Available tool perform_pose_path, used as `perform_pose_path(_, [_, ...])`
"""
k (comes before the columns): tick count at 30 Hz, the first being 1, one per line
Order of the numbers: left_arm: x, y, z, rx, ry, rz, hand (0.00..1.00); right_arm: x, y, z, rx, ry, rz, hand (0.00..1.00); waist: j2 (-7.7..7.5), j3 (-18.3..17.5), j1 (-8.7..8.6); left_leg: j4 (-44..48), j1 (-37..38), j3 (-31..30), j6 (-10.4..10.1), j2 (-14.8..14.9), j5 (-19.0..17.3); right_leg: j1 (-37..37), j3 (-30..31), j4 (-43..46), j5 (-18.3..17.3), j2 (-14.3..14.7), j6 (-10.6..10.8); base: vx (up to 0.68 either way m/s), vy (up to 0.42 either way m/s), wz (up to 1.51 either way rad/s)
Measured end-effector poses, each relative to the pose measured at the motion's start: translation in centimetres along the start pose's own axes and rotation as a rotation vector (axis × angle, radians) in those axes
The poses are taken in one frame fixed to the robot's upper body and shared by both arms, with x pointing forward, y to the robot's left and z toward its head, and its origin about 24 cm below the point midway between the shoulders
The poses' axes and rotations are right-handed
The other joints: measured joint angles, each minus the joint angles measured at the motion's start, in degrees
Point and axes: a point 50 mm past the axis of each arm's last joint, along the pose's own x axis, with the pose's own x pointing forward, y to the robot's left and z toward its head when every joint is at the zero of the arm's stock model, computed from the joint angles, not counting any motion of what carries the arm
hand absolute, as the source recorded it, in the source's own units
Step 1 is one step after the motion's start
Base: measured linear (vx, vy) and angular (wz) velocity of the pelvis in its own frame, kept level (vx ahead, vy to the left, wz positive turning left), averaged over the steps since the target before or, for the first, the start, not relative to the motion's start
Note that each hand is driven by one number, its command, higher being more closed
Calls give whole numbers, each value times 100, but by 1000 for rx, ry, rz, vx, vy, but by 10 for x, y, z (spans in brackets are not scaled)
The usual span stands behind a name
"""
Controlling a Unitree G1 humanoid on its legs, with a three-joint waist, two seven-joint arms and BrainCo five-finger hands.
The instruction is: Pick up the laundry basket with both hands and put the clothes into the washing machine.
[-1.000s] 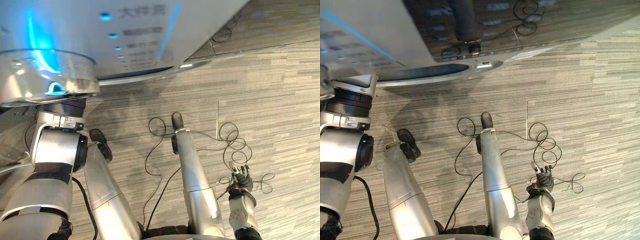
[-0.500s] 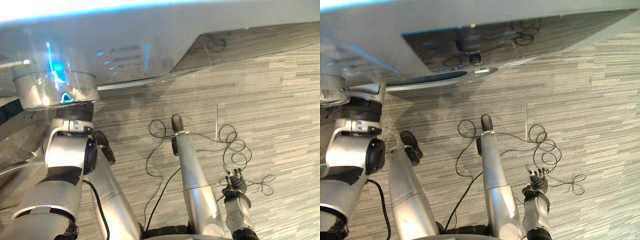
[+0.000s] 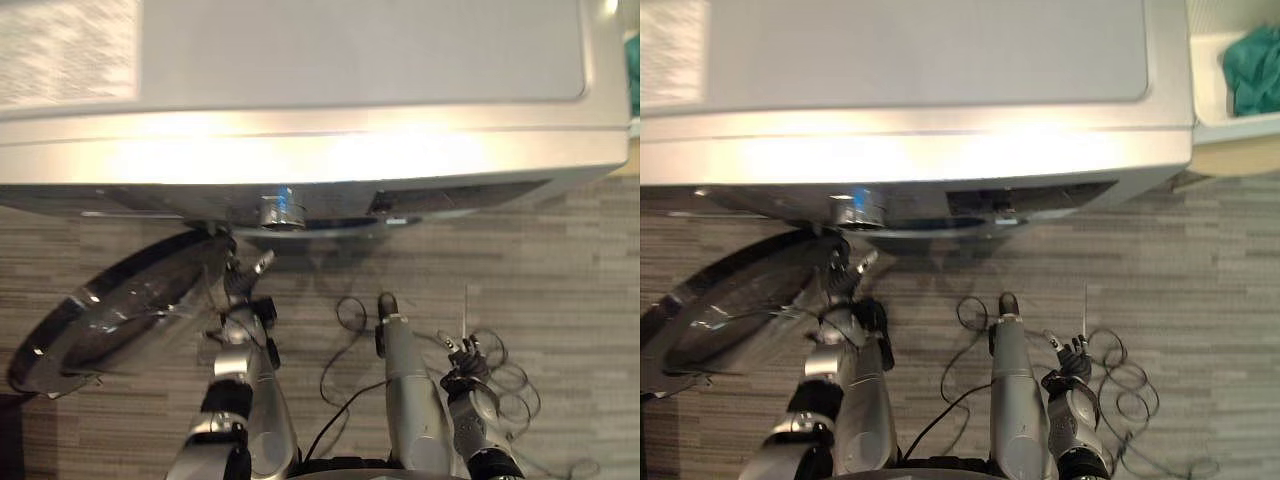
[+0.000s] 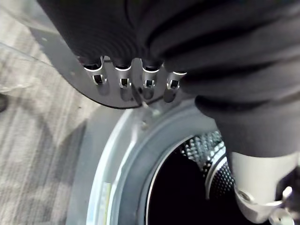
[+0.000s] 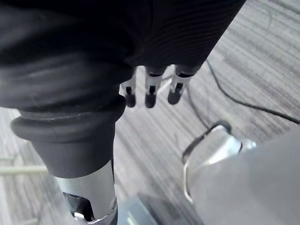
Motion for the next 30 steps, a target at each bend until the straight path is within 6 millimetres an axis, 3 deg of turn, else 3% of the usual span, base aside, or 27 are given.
perform_pose_path(1, [-4, 1, -12, -1, 42, -4, 0, 0, -2, -2, -4, 11, -7, 0, 14, -52, 19, -83, 152, 14, 17, -34, 13, 162, -1, -79, 0, -37, 8, 123, 78, 14])
perform_pose_path(3, [-25, 10, -60, 22, 215, -19, 0, -2, -11, -14, -19, 68, -42, 0, 75, -438, 18, -464, 638, 67, 90, -165, 77, 685, -90, -459, 25, -209, 64, 118, 77, 21])
perform_pose_path(4, [-32, 16, -75, 31, 273, -17, 0, -4, -15, -19, -22, 87, -59, 0, 98, -590, 18, -614, 797, 76, 45, -194, 114, 865, -141, -599, 36, -258, 80, 100, 53, 19])
perform_pose_path(7, [-57, 34, -116, 27, 446, 20, 0, -13, -38, -40, -9, 175, -148, 0, 152, -1146, 13, -1305, 1357, 73, 31, -363, 370, 1463, -345, -1135, 100, -467, 148, 150, 68, 30])
perform_pose_path(10, [-80, 58, -144, 19, 578, 97, 0, -23, -58, -61, 1, 285, -219, 0, 230, -1631, 10, -2005, 1953, 47, 27, -431, 626, 2123, -607, -1686, 183, -573, 176, 140, 50, 34])
perform_pose_path(16, [-101, 80, -165, 37, 706, 143, 0, -30, -72, -75, -37, 374, -242, 0, 338, -2067, 16, -2313, 2448, -193, -4, -429, 794, 2967, -1052, -2160, 191, -605, 169, 63, 15, 33])
perform_pose_path(20, [-99, 82, -163, 42, 694, 131, 0, -32, -63, -81, -122, 411, -179, 0, 218, -2079, 18, -1399, 2046, -460, 86, -433, 909, 3477, -1473, -2383, 244, -600, 73, -46, -52, 53])
perform_pose_path(23, [-95, 82, -160, 46, 675, 125, 0, -31, -55, -83, -149, 420, -137, 0, 182, -2054, 31, -817, 1736, -314, 241, -371, 1016, 3689, -1730, -2470, 305, -536, -26, -112, -51, 38])
perform_pose_path(24, [-94, 80, -159, 44, 674, 120, 0, -28, -53, -81, -150, 414, -133, 0, 218, -2031, 37, -350, 1588, -244, 190, -358, 767, 3736, -1774, -2497, 341, -521, -73, -164, 30, 3])
perform_pose_path(25, [-94, 80, -159, 44, 674, 120, 0, -26, -50, -78, -150, 406, -126, 0, 233, -2028, 74, 508, 1457, -327, 43, -493, 183, 3738, -1690, -2504, 378, -526, -113, -139, 93, -24])
perform_pose_path(26, [-95, 81, -160, 47, 677, 120, 0, -25, -48, -78, -149, 404, -119, 0, 234, -2028, 85, 841, 1457, -433, 26, -602, -119, 3742, -1604, -2533, 418, -526, -125, -128, 197, -61])
perform_pose_path(27, [-96, 81, -161, 49, 681, 121, 0, -25, -43, -78, -160, 401, -98, 0, 249, -2032, 102, 1179, 1513, -692, 108, -797, -624, 3735, -1437, -2653, 496, -432, -124, -82, 201, -56])
perform_pose_path(29, [-99, 80, -164, 63, 696, 109, 0, -24, -38, -78, -169, 395, -76, 0, 302, -2074, 60, 774, 1716, -987, 259, -857, -1119, 3672, -1248, -2816, 598, -285, -117, -89, 205, -53])
perform_pose_path(30, [-93, 81, -160, 90, 680, 101, 0, -27, -32, -82, -156, 405, -62, 0, 169, -2078, 22, 458, 1771, -856, 498, -958, -1251, 3531, -1018, -2895, 639, -351, -137, -78, 200, -47])
